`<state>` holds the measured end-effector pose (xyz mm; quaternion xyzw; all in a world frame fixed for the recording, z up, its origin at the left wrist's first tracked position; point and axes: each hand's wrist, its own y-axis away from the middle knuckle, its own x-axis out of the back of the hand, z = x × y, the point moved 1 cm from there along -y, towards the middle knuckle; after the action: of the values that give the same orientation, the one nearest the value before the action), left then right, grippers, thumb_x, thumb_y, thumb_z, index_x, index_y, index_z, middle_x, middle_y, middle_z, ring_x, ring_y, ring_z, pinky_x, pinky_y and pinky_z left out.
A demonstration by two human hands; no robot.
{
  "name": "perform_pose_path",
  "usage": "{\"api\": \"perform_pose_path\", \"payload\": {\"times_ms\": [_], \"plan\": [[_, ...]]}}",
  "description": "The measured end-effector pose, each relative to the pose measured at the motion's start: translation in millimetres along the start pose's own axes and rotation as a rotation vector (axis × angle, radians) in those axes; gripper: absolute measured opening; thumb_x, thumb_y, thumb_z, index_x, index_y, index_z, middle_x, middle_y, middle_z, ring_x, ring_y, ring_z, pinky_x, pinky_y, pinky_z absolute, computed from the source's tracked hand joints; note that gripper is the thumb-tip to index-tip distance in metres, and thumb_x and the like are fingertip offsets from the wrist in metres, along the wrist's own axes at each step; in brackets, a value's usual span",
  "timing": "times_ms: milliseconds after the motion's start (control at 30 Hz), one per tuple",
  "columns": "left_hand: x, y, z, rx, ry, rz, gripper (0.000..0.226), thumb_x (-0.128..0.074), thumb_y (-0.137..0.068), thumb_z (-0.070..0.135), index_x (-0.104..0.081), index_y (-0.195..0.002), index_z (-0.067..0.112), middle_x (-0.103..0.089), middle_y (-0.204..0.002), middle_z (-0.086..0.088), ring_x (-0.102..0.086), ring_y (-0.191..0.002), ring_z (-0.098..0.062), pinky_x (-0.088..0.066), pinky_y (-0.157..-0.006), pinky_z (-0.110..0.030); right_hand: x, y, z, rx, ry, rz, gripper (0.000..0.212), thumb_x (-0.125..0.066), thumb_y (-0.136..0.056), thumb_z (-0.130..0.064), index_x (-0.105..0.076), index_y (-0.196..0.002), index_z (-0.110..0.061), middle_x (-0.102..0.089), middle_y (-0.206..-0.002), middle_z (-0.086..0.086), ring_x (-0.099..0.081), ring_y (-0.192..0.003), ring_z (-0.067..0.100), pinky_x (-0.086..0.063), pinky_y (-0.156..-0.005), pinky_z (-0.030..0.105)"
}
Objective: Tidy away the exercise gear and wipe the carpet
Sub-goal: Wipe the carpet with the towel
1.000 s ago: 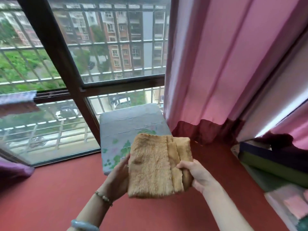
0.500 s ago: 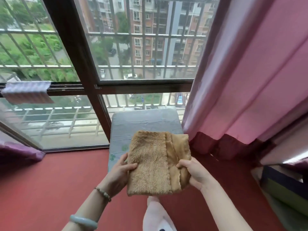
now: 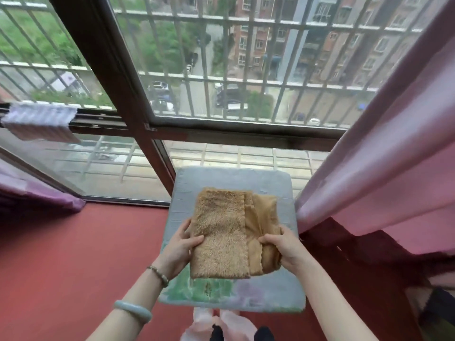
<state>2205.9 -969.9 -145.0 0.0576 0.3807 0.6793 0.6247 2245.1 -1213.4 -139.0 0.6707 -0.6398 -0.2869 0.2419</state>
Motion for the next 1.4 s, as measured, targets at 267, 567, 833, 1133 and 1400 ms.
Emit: {"api": "perform_pose_path", "payload": {"times_ms": [267, 567, 833, 1133, 1400], "plan": [[36.3, -99.0, -36.6, 0.082, -0.319, 0.158, 0.049, -0.049, -0.087, -0.011, -0.050, -0.111, 0.032, -0.060, -0.113, -0.007, -0.061, -0.096, -0.022, -0.052, -0.074, -0.038, -9.1, -92.6, 29.7, 0.001, 0.211, 0.093, 0.031, -0.075, -0.061, 0.004, -0.061, -0.087, -0.006, -0.065, -0.079, 0.008, -0.060, -0.069, 0.019, -0.047, -0.059, 0.026], [65.1, -167.2, -100.8, 0.089, -0.656, 0.346, 0.063, -0.067, -0.083, 0.011, -0.034, -0.137, 0.013, -0.048, -0.134, -0.014, -0.050, -0.116, -0.025, -0.041, -0.102, -0.041, -8.9, -166.2, 100.1, -0.085, 0.377, 0.254, 0.046, -0.070, -0.074, 0.001, -0.054, -0.116, -0.009, -0.061, -0.120, 0.017, -0.059, -0.099, 0.024, -0.048, -0.087, 0.033], [79.5, -173.9, -90.5, -0.323, -1.848, -0.153, 0.128, -0.049, -0.055, 0.082, 0.028, -0.141, 0.027, 0.025, -0.151, 0.001, 0.025, -0.140, -0.017, 0.015, -0.114, -0.037, -7.4, -160.9, 119.6, 0.526, 1.451, 0.079, 0.092, -0.039, -0.080, -0.066, 0.006, -0.150, -0.028, 0.005, -0.158, 0.008, 0.010, -0.144, 0.025, 0.007, -0.117, 0.041], [81.2, -180.6, -116.9, -0.324, -2.036, -0.192, 0.129, -0.062, -0.046, 0.080, -0.020, -0.145, 0.007, -0.033, -0.149, -0.014, -0.023, -0.140, -0.030, -0.009, -0.110, -0.049, 3.3, -180.4, 146.8, 0.367, 1.550, 0.025, 0.073, -0.018, -0.090, -0.067, -0.007, -0.149, -0.026, -0.017, -0.155, 0.015, 0.002, -0.144, 0.023, 0.007, -0.114, 0.039], [84.4, -141.1, -139.8, -0.197, -2.007, -0.311, 0.084, -0.021, -0.083, 0.068, -0.015, -0.148, 0.014, -0.040, -0.146, -0.010, -0.009, -0.144, -0.026, -0.008, -0.113, -0.047, 3.7, -138.7, 165.7, 0.277, 1.531, 0.022, 0.071, -0.029, -0.089, -0.055, -0.004, -0.150, -0.030, -0.010, -0.156, 0.014, -0.015, -0.144, 0.035, 0.004, -0.116, 0.041]]}}
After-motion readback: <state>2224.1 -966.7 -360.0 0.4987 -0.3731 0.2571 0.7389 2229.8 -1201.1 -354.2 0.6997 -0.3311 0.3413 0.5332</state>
